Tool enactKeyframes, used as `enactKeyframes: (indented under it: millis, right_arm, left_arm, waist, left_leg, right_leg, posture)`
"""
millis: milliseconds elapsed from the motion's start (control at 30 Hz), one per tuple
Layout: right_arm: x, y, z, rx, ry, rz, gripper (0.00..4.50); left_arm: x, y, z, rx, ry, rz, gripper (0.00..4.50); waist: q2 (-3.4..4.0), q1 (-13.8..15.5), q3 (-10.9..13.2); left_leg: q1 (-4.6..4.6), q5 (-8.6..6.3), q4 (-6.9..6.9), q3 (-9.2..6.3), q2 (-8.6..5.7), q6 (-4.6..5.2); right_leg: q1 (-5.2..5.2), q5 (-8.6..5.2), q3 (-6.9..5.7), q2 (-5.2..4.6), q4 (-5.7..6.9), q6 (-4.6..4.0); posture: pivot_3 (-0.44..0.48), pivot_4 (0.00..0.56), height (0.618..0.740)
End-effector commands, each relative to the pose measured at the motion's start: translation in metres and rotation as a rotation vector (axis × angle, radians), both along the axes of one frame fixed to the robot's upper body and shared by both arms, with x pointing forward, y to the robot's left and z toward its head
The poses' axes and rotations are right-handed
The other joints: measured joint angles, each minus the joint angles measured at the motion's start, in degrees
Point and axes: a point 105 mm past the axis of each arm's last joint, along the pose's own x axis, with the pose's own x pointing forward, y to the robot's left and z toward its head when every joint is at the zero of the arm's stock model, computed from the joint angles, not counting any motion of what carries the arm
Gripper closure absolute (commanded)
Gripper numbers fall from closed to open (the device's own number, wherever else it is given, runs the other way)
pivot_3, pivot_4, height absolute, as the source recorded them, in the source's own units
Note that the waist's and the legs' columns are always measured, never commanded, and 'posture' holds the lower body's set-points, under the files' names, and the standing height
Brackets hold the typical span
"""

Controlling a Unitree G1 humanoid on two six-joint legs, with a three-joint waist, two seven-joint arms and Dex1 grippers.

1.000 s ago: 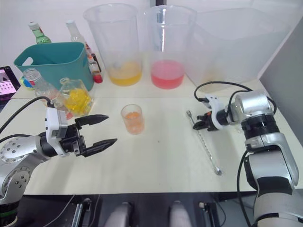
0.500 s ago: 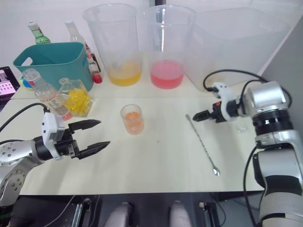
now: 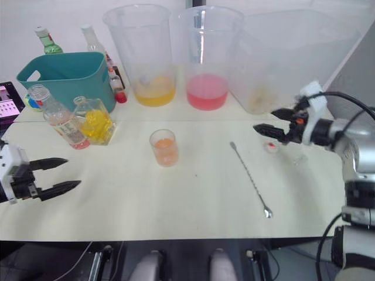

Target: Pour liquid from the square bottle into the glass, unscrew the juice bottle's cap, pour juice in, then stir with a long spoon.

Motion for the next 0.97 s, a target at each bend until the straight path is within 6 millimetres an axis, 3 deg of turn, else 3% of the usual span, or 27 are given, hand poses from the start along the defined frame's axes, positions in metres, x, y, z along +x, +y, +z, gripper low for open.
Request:
enactKeyframes:
  millis: [33,200,267,500,733,967]
  right_arm:
    - [-0.014,-0.016,0.033,0.098,-0.131,-0.038,0.05]
    - [-0.046,-0.026,0.006,-0.006,-0.149,-0.015,0.05]
    - [-0.056,-0.038,0.001,0.062,-0.153,-0.055,0.05]
    - [-0.07,-0.073,-0.024,0.104,-0.152,-0.186,0.05]
    - [-0.081,-0.084,-0.05,0.101,-0.11,-0.222,0.05]
    - [-0.086,-0.092,-0.056,0.119,-0.105,-0.249,0.05]
  left_arm:
    - [-0.004,0.036,0.002,0.039,-0.014,0.089,0.0]
    - [-0.01,0.068,-0.011,0.036,-0.002,0.196,0.0]
    - [-0.009,0.073,-0.014,0.044,-0.012,0.221,0.0]
    - [-0.009,0.073,-0.032,0.027,0.006,0.231,0.0]
    - [-0.007,0.073,-0.038,-0.001,-0.019,0.261,0.0]
    - [-0.004,0.074,-0.037,-0.004,-0.031,0.28,0.0]
  waist:
    - [0.0,0.0,0.0]
    - [-0.06,0.0,0.0]
    - [-0.05,0.1,0.0]
    - [-0.05,0.1,0.0]
    - [-0.07,0.0,-0.1]
    - [-0.06,0.0,-0.1]
  left_leg:
    - [0.04,0.0,0.01,0.0,0.0,0.0]
    - [0.1,-0.01,-0.04,-0.01,0.04,0.01]
    - [0.14,-0.03,-0.01,0.0,0.01,0.05]
    - [0.36,-0.02,0.03,0.05,0.03,0.04]
    - [0.46,-0.03,-0.01,0.16,0.04,0.04]
    - [0.53,-0.03,-0.01,0.23,0.03,0.05]
  right_leg:
    - [0.0,0.0,0.0,0.01,0.04,0.0]
    - [0.04,0.0,-0.02,0.05,0.07,-0.01]
    - [0.11,0.0,-0.02,0.01,0.05,-0.01]
    - [0.29,-0.01,0.02,0.02,0.09,0.0]
    - [0.24,-0.01,0.15,0.03,0.27,0.0]
    - [0.26,-0.01,0.26,0.03,0.28,0.01]
  posture:
    - [0.0,0.15,0.74]
    - [0.0,0.15,0.74]
    - [0.0,0.15,0.74]
    - [0.0,0.15,0.74]
    - [0.0,0.15,0.74]
    - [0.0,0.15,0.74]
